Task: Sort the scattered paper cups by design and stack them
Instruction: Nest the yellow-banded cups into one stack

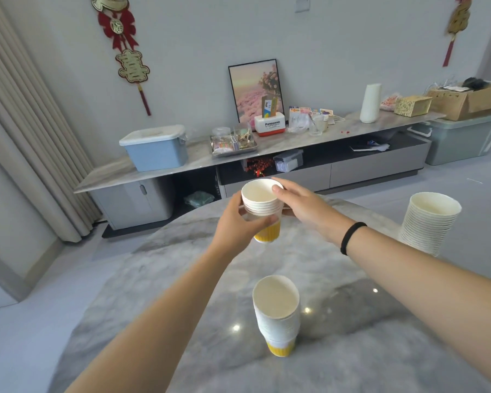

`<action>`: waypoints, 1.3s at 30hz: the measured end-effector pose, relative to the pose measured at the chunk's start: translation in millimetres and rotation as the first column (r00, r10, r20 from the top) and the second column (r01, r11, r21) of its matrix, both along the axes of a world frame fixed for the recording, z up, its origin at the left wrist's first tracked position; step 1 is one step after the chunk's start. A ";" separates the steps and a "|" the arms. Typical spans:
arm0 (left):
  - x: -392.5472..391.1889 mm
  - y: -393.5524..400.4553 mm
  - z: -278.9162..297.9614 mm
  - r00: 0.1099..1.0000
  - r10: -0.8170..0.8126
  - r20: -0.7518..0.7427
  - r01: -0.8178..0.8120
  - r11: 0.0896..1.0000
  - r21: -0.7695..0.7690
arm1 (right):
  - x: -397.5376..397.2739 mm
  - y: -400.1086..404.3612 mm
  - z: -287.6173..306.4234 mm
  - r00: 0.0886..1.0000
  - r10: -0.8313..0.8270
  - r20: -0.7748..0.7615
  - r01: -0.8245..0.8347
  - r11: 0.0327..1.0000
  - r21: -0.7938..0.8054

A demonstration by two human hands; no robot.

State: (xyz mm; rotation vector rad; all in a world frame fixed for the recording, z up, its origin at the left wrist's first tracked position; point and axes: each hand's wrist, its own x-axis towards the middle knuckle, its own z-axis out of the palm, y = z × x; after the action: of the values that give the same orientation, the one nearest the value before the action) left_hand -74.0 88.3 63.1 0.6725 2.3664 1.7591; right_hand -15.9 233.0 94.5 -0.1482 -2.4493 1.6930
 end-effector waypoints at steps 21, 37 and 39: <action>103.0 -37.0 -13.2 0.999 -0.029 0.033 0.028 0.999 0.026 | 104.4 -40.0 -11.1 0.998 -0.022 -0.065 0.019 0.999 -0.049; 125.0 -46.3 -46.8 0.920 -0.161 0.357 0.195 0.979 -0.060 | 119.8 -40.5 -73.0 0.948 0.054 0.313 0.043 0.954 -0.297; 130.1 -38.4 -39.4 0.914 -0.181 0.362 0.207 0.978 -0.032 | 128.0 -33.9 -66.8 0.955 0.024 0.295 0.070 0.950 -0.305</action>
State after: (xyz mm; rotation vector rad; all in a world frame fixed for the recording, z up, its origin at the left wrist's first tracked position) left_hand 56.1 49.9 23.7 0.5051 2.0302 1.5534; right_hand 112.1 199.1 27.6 -0.5023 -2.3334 2.1787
